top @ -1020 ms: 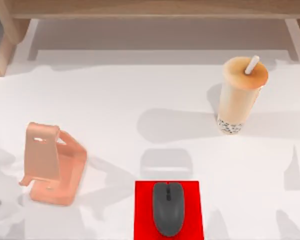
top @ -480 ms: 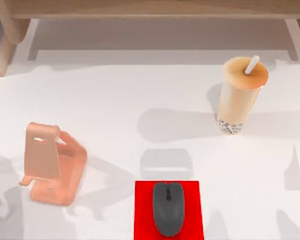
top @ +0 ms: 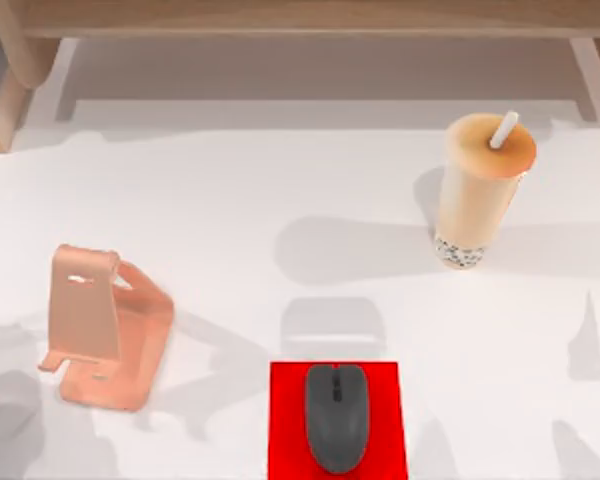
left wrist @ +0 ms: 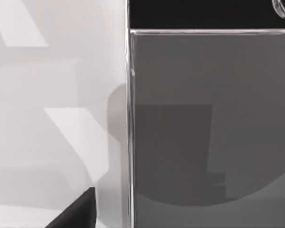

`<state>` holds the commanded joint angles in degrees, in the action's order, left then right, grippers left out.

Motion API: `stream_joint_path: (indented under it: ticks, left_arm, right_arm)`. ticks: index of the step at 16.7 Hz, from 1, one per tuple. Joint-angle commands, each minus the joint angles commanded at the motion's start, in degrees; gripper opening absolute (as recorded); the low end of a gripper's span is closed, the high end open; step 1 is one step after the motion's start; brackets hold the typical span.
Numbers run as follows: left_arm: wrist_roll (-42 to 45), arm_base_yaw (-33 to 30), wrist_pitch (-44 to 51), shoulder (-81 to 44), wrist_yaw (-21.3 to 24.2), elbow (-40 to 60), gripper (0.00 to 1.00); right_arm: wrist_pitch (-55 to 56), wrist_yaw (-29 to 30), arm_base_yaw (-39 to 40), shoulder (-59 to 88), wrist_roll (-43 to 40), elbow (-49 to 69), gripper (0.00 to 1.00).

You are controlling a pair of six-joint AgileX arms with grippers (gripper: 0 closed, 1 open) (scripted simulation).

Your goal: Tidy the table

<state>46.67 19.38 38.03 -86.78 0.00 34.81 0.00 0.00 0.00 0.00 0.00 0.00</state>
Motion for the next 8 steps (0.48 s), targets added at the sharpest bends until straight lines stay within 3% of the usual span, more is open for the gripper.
stream_joint_path:
  ticks: [1,8]
  left_arm:
    - [0.0,0.0,0.0,0.0,0.0,0.0,1.0]
    - [0.0,0.0,0.0,0.0,0.0,0.0,0.47]
  right_arm:
    - [0.0,0.0,0.0,0.0,0.0,0.0,1.0]
    - [0.0,0.0,0.0,0.0,0.0,0.0,1.0]
